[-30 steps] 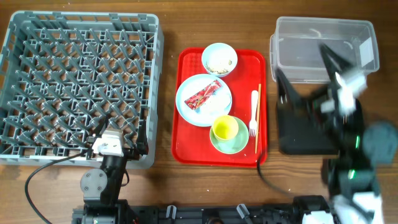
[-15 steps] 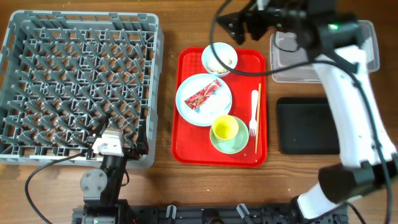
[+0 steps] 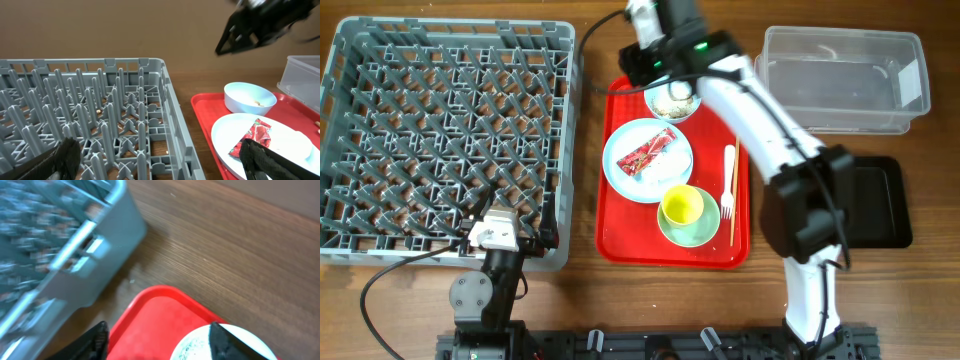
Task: Sort waste into correct bins and load items into the dishwasher rack
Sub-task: 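Reach the right gripper to the white rice bowl and grasp its rim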
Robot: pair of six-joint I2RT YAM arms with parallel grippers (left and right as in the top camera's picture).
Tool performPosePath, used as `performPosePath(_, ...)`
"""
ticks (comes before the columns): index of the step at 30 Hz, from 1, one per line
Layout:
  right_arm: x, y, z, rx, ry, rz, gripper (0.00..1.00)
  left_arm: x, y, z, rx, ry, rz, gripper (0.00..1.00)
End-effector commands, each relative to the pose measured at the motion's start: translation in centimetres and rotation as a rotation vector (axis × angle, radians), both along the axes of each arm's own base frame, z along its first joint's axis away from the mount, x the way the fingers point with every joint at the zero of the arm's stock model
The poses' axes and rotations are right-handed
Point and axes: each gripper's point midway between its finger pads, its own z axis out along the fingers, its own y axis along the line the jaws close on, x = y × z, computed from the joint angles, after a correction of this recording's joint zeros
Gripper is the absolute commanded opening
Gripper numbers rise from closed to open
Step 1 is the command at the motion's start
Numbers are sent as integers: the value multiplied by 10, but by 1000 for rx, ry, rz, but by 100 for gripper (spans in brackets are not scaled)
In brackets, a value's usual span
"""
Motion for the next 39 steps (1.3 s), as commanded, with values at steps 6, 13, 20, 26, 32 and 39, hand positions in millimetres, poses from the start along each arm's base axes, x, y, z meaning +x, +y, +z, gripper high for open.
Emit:
performPosePath(6, 11, -12, -70, -172, 18, -291, 60, 0, -2, -2, 0, 0, -10, 100)
performPosePath(13, -1, -14, -104, -190, 110, -314, 43, 0, -2, -2, 0, 0, -10, 100)
performPosePath(20, -12, -21, -124, -226, 152, -310, 39, 0, -2, -2, 0, 0, -10, 100)
performPosePath(26, -16, -25, -142, -271, 173, -283, 33, 0, -2, -2, 1, 0, -10, 100)
performPosePath(32, -19, -33, -144, -314, 173, -297, 8, 0, -2, -2, 0, 0, -10, 100)
performPosePath(39, -14, -46, -132, -417, 118, -306, 4, 0, -2, -2, 0, 0, -10, 100)
